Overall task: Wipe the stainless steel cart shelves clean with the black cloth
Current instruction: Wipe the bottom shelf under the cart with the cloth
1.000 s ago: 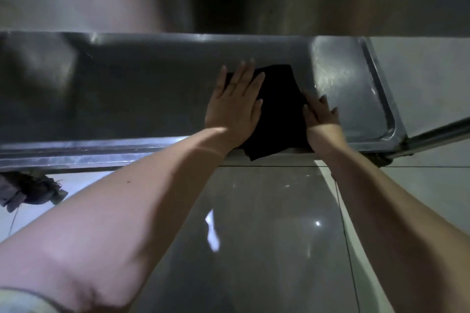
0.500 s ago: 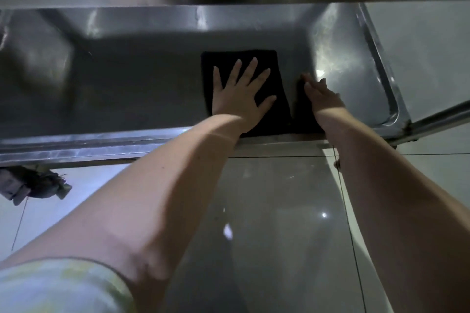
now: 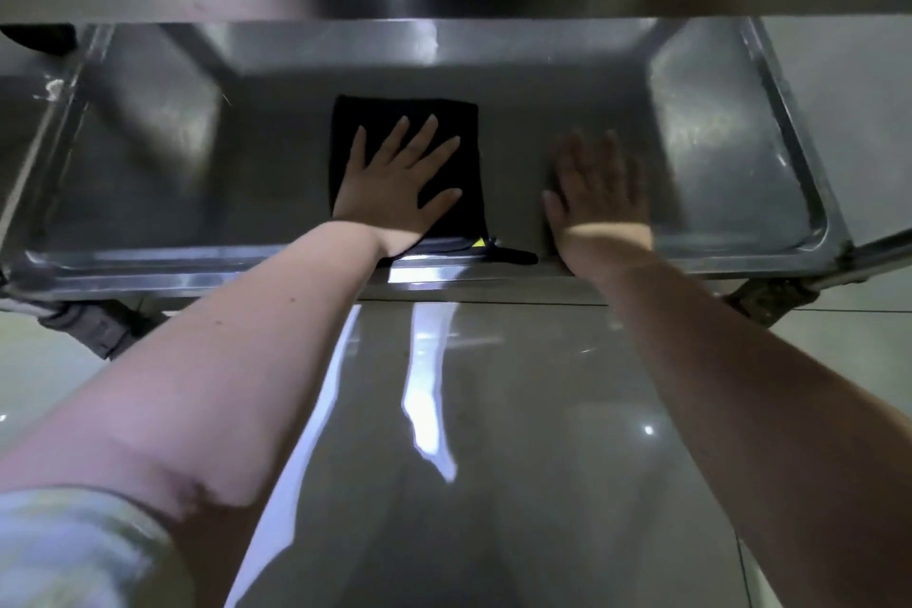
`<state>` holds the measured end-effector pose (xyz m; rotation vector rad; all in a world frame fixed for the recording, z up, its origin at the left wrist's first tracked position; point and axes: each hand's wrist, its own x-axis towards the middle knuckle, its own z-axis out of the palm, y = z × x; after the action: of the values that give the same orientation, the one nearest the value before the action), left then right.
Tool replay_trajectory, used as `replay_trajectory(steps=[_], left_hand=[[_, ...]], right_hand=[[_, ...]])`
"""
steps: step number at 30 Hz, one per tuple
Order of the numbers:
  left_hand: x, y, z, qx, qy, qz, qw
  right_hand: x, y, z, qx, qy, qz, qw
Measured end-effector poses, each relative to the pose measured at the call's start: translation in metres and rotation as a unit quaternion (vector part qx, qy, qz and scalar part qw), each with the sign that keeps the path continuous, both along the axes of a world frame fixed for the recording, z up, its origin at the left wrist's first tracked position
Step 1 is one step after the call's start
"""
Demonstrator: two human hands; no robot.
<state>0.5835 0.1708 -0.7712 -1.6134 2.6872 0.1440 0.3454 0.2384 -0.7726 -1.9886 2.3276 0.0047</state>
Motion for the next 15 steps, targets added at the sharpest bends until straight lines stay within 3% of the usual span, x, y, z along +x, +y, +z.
replay_trajectory(steps=[2, 7, 15], left_hand=[[-0.001, 0.004, -0.001, -0.009, -0.002, 0.004, 1.000], [-0.002, 0.009, -0.007, -0.010, -0.003, 0.077, 0.997], [-0.038, -0.009, -0.003, 0.015, -0.002, 0.022, 1.000]], right_hand=[[0.035, -0.006, -0.001, 0.008, -0.034, 0.031, 0.999], [0.049, -0.009, -0.012, 0.034, -0.050, -0.022, 0.998], [0.051, -0.007, -0.015, 0.025, -0.040, -0.025, 0.999]])
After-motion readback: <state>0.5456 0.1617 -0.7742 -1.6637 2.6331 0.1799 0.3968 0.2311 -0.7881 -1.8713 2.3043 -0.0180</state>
